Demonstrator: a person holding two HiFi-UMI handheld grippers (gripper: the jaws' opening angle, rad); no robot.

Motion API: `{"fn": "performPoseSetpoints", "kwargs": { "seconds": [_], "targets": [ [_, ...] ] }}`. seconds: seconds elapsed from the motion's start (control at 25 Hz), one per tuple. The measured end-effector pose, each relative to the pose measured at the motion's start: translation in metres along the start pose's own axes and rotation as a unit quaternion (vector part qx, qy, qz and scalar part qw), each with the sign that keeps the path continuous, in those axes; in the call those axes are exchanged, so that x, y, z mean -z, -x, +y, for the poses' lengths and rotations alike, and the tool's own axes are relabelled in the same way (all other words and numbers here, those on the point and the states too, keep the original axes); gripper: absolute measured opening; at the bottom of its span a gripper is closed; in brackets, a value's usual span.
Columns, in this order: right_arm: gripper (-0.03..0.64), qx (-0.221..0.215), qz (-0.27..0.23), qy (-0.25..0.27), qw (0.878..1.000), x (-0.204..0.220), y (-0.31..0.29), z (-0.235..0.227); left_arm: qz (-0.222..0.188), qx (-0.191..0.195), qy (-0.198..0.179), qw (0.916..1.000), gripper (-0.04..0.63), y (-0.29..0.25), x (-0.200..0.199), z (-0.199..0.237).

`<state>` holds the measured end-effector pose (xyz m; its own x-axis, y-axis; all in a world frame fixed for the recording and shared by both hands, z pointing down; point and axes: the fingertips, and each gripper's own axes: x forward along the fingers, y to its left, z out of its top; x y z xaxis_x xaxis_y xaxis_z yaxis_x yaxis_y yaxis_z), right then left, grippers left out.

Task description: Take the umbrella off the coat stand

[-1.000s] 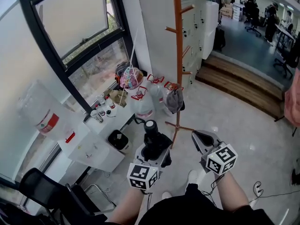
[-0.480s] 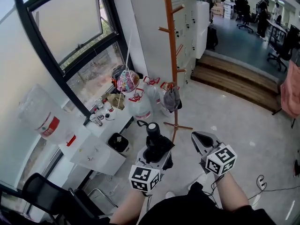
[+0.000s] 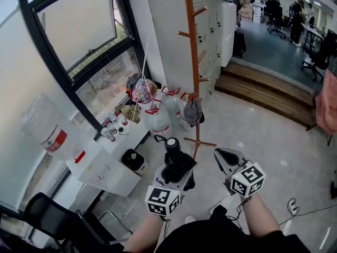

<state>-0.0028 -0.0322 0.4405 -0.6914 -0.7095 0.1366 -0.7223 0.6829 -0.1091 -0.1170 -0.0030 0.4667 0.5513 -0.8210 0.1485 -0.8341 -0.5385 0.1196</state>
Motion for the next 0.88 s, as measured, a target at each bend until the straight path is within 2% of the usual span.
{"fn": "performPoseSetpoints", "kwargs": {
  "seconds": [0.88],
  "targets": [
    [0.054,0.009,-0.005,0.004,1.0,-0.002,0.011,0.005,-0.003,0.01,-0.004,0.9999,0.259,0.004,0.0,-0.008]
  ]
}}
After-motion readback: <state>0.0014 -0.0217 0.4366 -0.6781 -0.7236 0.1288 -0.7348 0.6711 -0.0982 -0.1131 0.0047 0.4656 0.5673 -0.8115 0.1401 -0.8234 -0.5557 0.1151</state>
